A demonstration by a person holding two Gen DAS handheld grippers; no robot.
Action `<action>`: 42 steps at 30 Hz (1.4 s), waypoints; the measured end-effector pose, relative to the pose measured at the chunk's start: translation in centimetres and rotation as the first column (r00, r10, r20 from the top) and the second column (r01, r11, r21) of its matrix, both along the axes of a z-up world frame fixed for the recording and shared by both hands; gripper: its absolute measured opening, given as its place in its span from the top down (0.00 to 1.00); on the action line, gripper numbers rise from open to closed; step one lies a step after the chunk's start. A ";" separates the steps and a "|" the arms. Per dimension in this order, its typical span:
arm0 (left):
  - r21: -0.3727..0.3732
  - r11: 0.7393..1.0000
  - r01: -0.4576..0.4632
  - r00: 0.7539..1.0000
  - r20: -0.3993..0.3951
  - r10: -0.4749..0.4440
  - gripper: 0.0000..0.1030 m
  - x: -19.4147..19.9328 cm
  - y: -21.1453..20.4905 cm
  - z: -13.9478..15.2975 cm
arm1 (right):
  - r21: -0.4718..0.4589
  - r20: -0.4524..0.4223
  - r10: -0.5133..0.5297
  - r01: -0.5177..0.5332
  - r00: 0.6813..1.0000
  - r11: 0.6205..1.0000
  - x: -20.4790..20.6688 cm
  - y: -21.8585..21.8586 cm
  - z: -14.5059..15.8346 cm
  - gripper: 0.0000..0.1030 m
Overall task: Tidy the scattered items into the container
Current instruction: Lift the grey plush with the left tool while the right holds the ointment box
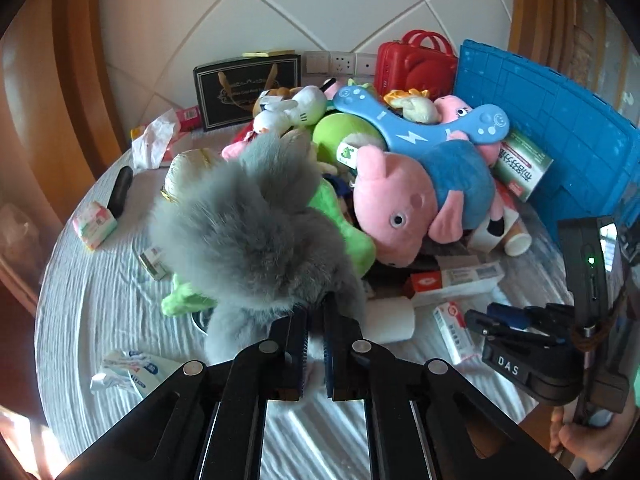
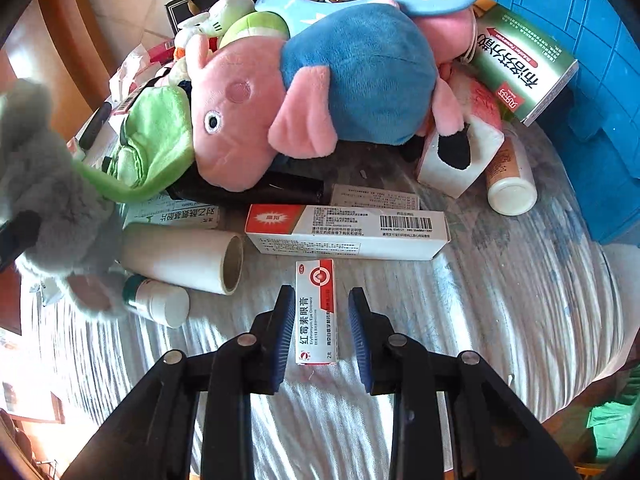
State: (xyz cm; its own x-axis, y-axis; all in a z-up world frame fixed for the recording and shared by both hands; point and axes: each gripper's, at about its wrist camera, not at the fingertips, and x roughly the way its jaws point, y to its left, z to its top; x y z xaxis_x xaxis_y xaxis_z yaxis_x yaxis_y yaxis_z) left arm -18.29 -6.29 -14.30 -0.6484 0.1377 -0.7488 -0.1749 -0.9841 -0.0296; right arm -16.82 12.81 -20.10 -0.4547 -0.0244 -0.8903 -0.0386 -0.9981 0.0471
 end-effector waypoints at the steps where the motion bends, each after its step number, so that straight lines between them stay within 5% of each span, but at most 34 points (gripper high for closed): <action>1: 0.007 1.000 0.000 1.000 0.018 -0.001 0.94 -0.1 0.0 -0.3 | -0.004 0.008 0.000 0.000 1.000 1.000 1.1 -0.6 -0.2 0.74; 5: 0.008 1.000 -0.003 0.997 0.083 0.003 0.85 -0.2 -0.5 -2.5 | -0.034 0.037 -0.004 0.005 0.999 0.999 0.0 1.7 -1.4 0.73; 7: -0.027 1.000 -0.015 0.996 0.087 0.017 0.56 0.0 -0.7 -3.3 | -0.050 0.045 -0.005 0.007 0.999 0.999 -0.1 2.0 -1.8 0.71; 9: -0.047 0.998 -0.035 0.994 0.098 0.039 0.41 0.1 -1.3 -4.2 | -0.054 0.054 -0.007 0.010 0.999 0.998 -0.3 1.9 -2.2 0.59; 11: -0.062 0.997 -0.053 0.990 0.126 0.060 0.41 -0.1 -1.9 -5.2 | -0.057 0.055 -0.007 0.010 0.998 0.998 -0.4 1.8 -2.5 0.51; 25: -0.065 0.994 -0.084 0.973 0.212 0.096 0.26 0.6 -4.6 -8.7 | -0.044 0.073 0.059 -0.056 0.996 0.997 -1.4 -2.3 -3.4 0.51; 30: -0.027 0.994 -0.106 0.962 0.250 0.110 0.25 0.2 -4.9 -10.3 | -0.010 0.067 0.012 -0.012 0.998 1.000 -0.9 -1.4 -3.5 0.51; 32: -0.005 0.994 -0.106 0.959 0.262 0.103 0.38 -0.1 -4.8 -10.8 | -0.016 0.065 -0.012 0.013 0.998 1.000 -1.0 -0.8 -3.6 0.48; 33: 0.019 0.995 -0.094 0.957 0.278 0.085 0.55 -0.3 -4.7 -11.1 | -0.022 0.068 -0.024 0.025 0.997 0.999 -0.9 -0.3 -3.6 0.42; 34: 0.033 0.995 -0.093 0.955 0.287 0.079 0.58 -0.4 -4.5 -11.3 | -0.023 0.072 -0.038 0.039 0.997 0.999 -0.9 0.0 -3.8 0.36; 42: -0.045 0.994 -0.098 0.969 0.224 0.106 0.57 -0.1 -2.9 -11.2 | -0.039 0.077 -0.067 0.070 0.995 0.997 -1.6 1.4 -4.2 0.29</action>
State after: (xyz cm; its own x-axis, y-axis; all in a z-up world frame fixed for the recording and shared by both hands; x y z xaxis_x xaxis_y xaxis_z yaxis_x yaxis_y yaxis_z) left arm -18.38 -9.22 -25.46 -0.4716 0.0518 -0.8803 -0.0662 -0.9975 -0.0232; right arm -18.37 14.23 -24.28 -0.3878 -0.0334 -0.9211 -0.1121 -0.9902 0.0831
